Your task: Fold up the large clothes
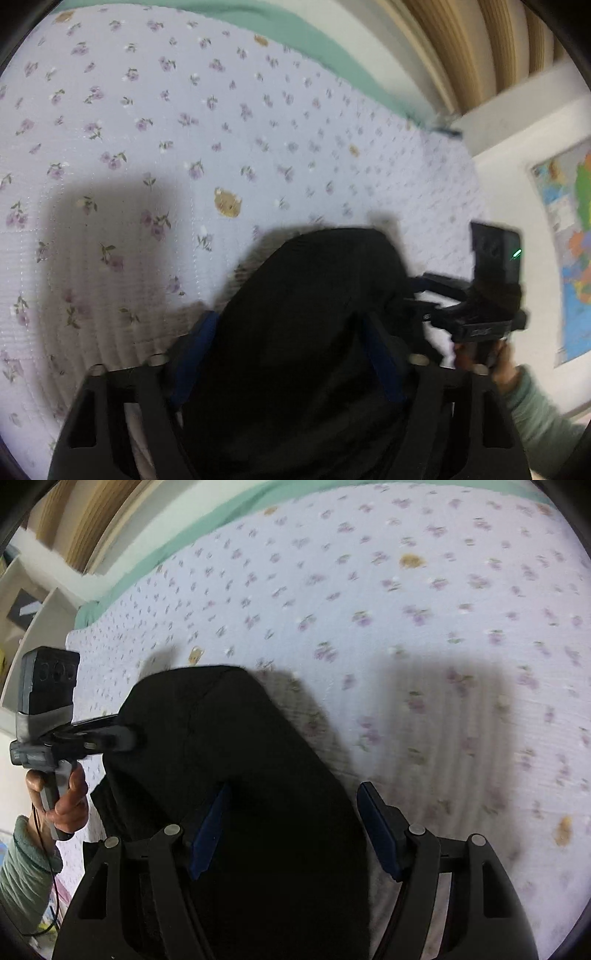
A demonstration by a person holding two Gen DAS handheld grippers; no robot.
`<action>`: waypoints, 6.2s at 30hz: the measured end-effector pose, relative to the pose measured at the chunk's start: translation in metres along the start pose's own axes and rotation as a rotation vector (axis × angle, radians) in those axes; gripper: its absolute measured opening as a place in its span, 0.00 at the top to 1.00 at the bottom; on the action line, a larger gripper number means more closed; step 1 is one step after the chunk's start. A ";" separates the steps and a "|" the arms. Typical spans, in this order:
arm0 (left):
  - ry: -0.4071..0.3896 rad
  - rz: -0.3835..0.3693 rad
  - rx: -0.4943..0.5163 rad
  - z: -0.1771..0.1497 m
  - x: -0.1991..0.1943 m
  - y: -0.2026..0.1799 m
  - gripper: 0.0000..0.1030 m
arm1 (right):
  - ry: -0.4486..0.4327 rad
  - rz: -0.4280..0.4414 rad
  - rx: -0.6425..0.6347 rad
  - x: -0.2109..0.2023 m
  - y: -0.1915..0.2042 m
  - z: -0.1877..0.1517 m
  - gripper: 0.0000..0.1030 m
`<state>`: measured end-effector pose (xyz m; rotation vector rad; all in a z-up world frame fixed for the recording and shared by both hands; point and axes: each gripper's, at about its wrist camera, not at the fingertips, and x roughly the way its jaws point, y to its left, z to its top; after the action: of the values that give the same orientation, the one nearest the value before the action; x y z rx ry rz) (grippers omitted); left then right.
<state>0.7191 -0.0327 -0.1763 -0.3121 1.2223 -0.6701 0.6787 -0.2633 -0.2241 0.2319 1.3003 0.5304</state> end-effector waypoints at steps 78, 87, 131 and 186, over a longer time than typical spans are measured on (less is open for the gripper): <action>-0.128 0.204 -0.050 -0.348 -0.123 -0.151 0.63 | -0.083 -0.103 0.006 -0.112 0.170 -0.322 0.41; -0.191 0.110 0.096 -0.392 -0.175 -0.205 0.63 | -0.169 -0.124 -0.137 -0.169 0.216 -0.372 0.33; -0.422 0.345 -0.074 -0.687 -0.297 -0.085 0.59 | -0.445 -0.379 0.052 -0.262 0.114 -0.691 0.16; -0.443 -0.129 -0.192 -0.747 -0.322 -0.127 0.90 | -0.434 -0.088 0.092 -0.328 0.107 -0.768 0.86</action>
<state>-0.0770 0.1660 -0.1079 -0.6675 0.8461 -0.5564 -0.1369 -0.4336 -0.1005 0.3443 0.9080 0.3222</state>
